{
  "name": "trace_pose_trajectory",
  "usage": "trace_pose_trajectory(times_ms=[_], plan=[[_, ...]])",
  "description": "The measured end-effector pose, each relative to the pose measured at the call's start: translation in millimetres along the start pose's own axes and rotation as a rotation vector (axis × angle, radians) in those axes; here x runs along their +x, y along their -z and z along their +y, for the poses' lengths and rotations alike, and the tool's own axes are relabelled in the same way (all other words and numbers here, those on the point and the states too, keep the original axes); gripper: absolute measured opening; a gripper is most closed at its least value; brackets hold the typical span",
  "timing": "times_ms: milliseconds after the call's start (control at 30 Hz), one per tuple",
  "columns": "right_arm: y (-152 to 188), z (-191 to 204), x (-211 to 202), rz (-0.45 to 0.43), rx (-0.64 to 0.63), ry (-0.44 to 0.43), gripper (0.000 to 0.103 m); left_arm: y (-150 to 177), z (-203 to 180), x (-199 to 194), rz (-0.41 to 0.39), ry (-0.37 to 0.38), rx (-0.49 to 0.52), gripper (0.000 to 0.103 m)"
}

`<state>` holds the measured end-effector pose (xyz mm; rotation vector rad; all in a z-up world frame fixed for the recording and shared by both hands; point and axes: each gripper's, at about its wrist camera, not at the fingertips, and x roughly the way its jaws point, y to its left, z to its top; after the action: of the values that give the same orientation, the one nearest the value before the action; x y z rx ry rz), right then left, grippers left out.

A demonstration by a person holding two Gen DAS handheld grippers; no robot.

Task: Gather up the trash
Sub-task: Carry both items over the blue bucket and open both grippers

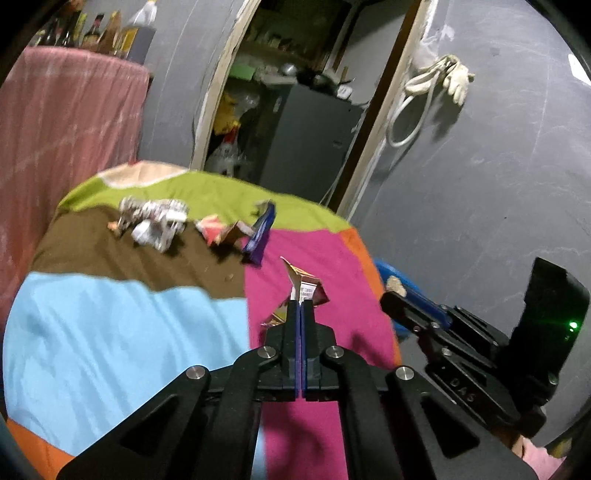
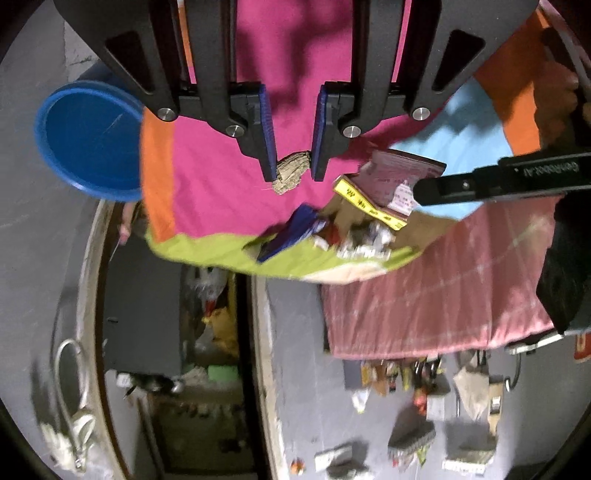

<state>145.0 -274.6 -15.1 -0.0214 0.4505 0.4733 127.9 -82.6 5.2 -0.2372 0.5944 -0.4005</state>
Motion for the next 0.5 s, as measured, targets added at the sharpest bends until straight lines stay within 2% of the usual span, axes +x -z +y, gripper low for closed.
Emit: trace_pose_trajectory(times_ms=[233, 500], plan=[[-24, -16, -43, -0.183, -0.02, 0.099, 0.017, -20, -40, -2, -0.178, 0.007, 0.094, 0.0], [-66, -43, -97, -0.427, -0.106, 0.282, 0.017, -54, -102, -1, -0.461, 0.077, 0.185, 0.0]])
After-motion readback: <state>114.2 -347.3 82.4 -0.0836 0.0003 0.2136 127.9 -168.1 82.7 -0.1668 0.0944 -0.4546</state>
